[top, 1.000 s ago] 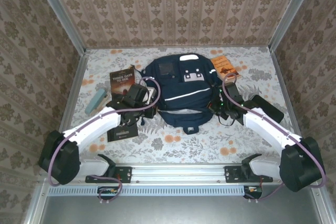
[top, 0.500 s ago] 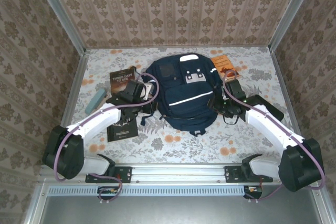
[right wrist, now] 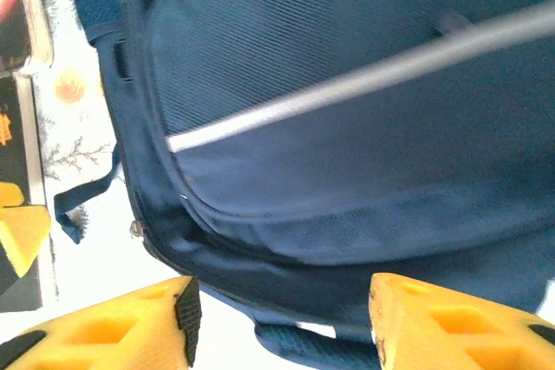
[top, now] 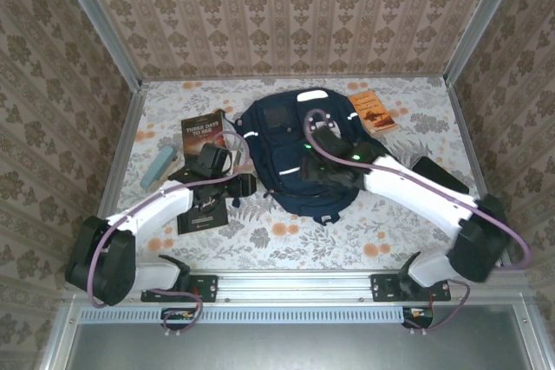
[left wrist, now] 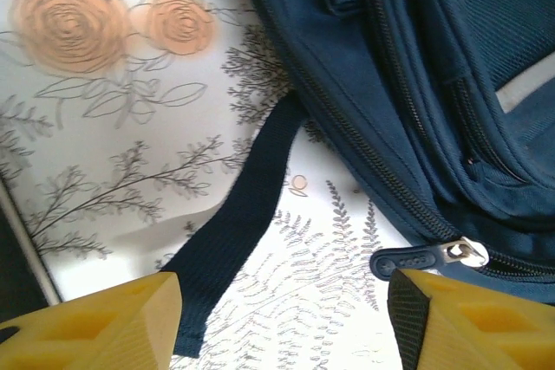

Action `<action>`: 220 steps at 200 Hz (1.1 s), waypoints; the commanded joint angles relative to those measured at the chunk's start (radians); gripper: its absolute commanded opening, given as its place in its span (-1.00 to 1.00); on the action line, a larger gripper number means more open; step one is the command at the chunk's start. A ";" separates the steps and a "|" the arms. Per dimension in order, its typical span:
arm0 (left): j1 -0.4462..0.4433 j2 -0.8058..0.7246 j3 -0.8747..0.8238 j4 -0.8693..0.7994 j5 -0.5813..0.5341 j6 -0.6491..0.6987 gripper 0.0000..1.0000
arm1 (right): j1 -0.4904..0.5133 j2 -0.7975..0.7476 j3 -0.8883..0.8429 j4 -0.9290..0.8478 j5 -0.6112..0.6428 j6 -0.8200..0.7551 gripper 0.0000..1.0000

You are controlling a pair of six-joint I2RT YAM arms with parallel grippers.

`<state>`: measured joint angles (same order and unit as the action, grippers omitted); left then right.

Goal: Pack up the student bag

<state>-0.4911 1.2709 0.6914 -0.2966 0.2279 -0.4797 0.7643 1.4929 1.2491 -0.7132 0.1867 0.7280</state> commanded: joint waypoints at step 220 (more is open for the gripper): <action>0.167 -0.224 -0.144 0.012 0.149 -0.055 0.65 | 0.066 0.710 0.629 -0.284 0.226 -0.535 -0.60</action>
<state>-0.3134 1.0687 0.5655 -0.3431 0.3092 -0.5541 0.8452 2.2066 1.8526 -0.9726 0.3428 0.2169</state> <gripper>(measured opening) 0.840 0.263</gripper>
